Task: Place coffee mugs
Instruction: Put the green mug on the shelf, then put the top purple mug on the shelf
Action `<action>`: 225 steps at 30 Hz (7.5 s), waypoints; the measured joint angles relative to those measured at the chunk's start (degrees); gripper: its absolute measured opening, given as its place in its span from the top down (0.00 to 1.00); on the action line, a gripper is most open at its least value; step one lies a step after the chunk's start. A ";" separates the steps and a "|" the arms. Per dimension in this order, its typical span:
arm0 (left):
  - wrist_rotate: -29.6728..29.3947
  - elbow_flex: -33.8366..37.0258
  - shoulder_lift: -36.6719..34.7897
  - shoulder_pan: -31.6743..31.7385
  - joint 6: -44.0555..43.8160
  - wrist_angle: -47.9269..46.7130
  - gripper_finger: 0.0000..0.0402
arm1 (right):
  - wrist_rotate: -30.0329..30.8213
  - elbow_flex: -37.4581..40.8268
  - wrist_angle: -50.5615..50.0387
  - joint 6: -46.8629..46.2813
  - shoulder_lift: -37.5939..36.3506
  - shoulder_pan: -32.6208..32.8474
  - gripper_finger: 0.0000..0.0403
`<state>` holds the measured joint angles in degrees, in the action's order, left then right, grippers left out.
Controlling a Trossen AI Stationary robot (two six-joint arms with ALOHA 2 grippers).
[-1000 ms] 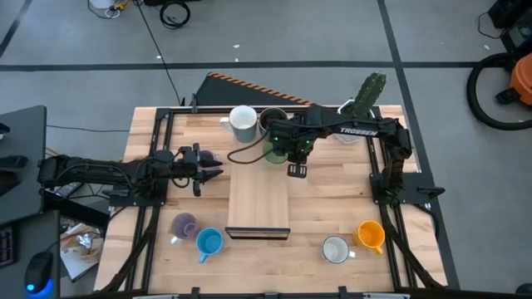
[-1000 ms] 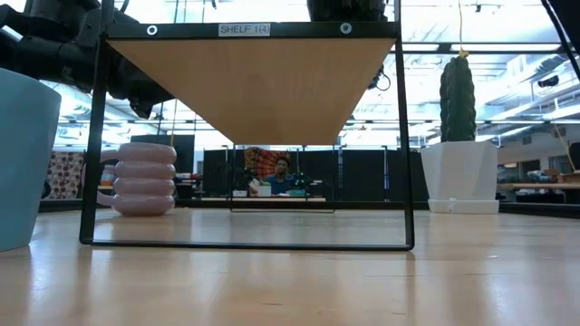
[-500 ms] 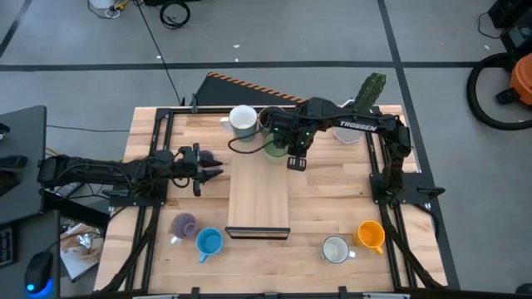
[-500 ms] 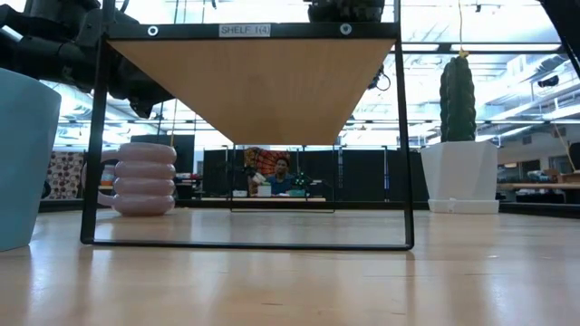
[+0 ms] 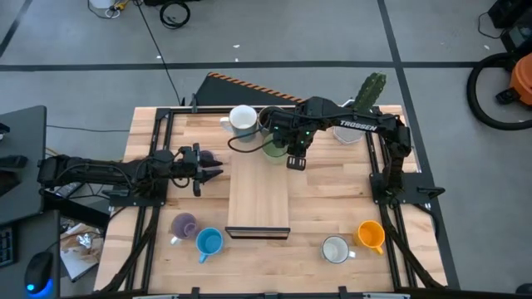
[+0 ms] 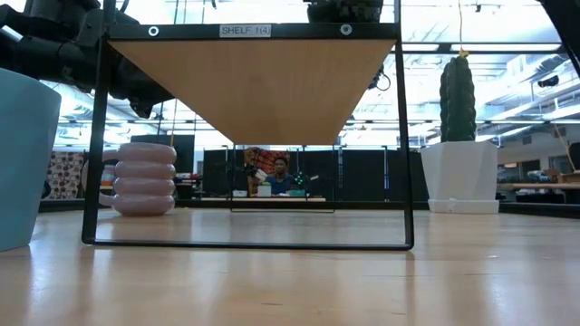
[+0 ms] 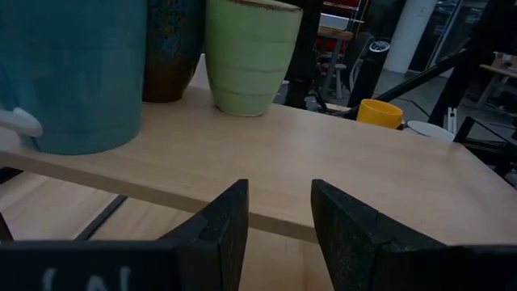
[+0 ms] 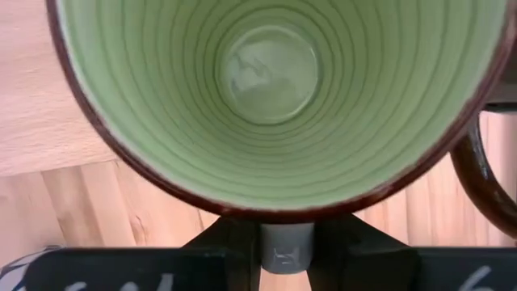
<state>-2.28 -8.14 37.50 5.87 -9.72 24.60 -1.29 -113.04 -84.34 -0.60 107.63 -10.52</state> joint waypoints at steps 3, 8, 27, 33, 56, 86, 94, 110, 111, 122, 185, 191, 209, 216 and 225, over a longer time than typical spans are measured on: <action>0.00 0.00 0.00 0.00 0.00 -0.02 0.65 | 0.04 0.90 0.20 0.03 -0.06 0.00 0.80; 0.02 0.00 0.00 0.00 -0.01 -0.04 0.65 | -0.05 1.97 1.18 0.20 -0.06 0.00 0.76; 0.02 0.00 -0.02 0.00 0.39 -0.52 0.65 | -1.35 2.00 0.92 -0.91 -0.06 0.52 0.45; 0.01 0.00 -0.02 0.00 0.48 -0.56 0.65 | -0.82 2.06 1.12 -1.63 -1.35 1.15 0.39; 0.01 0.00 -0.02 0.00 -0.08 -0.94 0.65 | 7.67 2.06 1.27 -6.81 -9.87 5.79 0.37; -17.68 -18.82 0.00 -12.74 -14.08 -44.95 0.65 | 16.35 44.70 29.42 -9.72 -40.37 12.42 0.39; -21.95 -29.61 0.00 -21.15 -35.72 -74.61 0.65 | 17.12 44.70 30.14 -6.78 -40.84 14.81 0.39; -7.16 -30.47 9.68 -25.84 -41.03 -80.94 0.65 | 18.15 48.97 36.22 -0.76 -40.43 16.04 0.39; -7.21 -31.07 10.52 -26.81 -41.97 -81.89 0.65 | 18.15 49.10 36.22 -0.76 -40.43 16.04 0.39; -13.52 -40.34 15.10 -40.47 -57.41 -87.56 0.65 | 16.53 49.10 39.52 -0.45 -40.43 16.06 0.39; 6.42 -34.60 13.83 28.96 4.73 -84.87 0.93 | 9.03 49.08 41.42 2.69 -40.43 13.49 0.39; 6.49 -34.60 13.09 28.59 5.05 -85.23 0.81 | 8.99 49.08 41.42 2.75 -40.40 13.49 0.39; 1.02 -34.60 22.61 22.76 2.93 -87.06 0.58 | 7.39 49.08 42.75 2.55 -40.40 13.49 0.39; 1.00 -34.60 28.29 20.19 2.36 -85.99 0.61 | 7.21 49.08 43.55 3.04 -40.40 13.50 0.39; 2.51 -34.62 32.81 19.26 2.04 -85.01 0.70 | 7.15 49.08 44.58 2.28 -40.40 13.49 0.39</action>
<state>0.23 -42.76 70.31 25.12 -7.68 -60.42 5.87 -63.96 -39.76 1.68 67.22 2.96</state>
